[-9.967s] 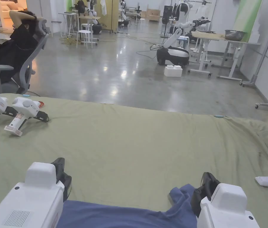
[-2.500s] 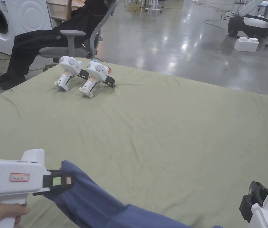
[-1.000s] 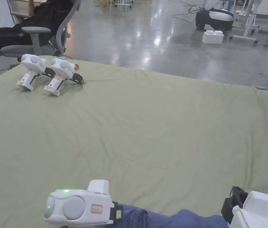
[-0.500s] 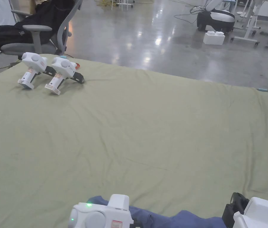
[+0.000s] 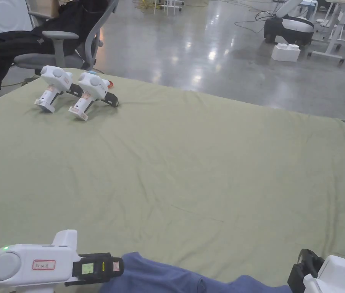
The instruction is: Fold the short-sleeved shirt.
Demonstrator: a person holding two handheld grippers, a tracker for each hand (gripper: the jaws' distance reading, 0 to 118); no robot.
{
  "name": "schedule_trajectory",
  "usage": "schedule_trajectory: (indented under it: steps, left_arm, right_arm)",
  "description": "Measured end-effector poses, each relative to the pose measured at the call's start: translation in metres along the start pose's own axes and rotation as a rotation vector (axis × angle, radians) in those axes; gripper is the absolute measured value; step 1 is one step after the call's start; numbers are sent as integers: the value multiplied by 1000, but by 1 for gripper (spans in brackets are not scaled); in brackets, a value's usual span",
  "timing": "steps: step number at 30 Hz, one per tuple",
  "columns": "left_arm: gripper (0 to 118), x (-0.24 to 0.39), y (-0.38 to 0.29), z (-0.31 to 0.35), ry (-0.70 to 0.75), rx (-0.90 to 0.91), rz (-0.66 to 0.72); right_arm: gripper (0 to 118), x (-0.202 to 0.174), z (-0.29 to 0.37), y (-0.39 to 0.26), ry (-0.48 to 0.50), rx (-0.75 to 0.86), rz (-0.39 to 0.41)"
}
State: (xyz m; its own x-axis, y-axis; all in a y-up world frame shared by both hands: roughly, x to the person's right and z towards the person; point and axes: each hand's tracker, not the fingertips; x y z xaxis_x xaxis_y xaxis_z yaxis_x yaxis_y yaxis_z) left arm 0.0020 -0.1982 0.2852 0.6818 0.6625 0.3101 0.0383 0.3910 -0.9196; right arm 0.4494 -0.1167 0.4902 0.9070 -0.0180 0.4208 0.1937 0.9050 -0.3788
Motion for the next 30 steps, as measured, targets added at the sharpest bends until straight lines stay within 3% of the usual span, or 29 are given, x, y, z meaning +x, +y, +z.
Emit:
schedule_trajectory:
  steps: [2,8,13,14,15,16,17,19,25,30]
  left_arm:
    - [76,-16,-2,-1,-5,14,29]
    - [75,-53,3,-15,-258,-9,213]
    - [65,-53,3,-42,-315,-73,209]
    - [60,-50,3,-45,-297,-78,191]
    - [50,8,-10,-31,-275,-79,162]
    - [32,13,-11,-32,-254,-84,137]
    - [21,18,-12,-33,-213,-88,106]
    - [18,-7,-2,-29,-211,-64,87]
    - [16,8,-1,-3,-258,48,91]
    - [16,26,15,38,-150,107,29]
  right_arm:
    - [2,-1,1,-1,3,-3,8]
    - [2,-1,-1,-3,0,-17,2]
    - [2,-1,-1,-4,-6,-24,-5]
    - [2,-1,-1,-4,-7,-26,-5]
    - [2,-1,-1,-4,-9,-27,-4]
    - [2,-1,-1,-4,-10,-27,-4]
    - [2,-1,0,-4,-10,-28,-4]
    - [2,-1,-1,-5,-9,-30,-4]
    - [2,-1,-1,-5,-3,-32,-9]
    - [2,1,-2,-4,5,-32,-15]
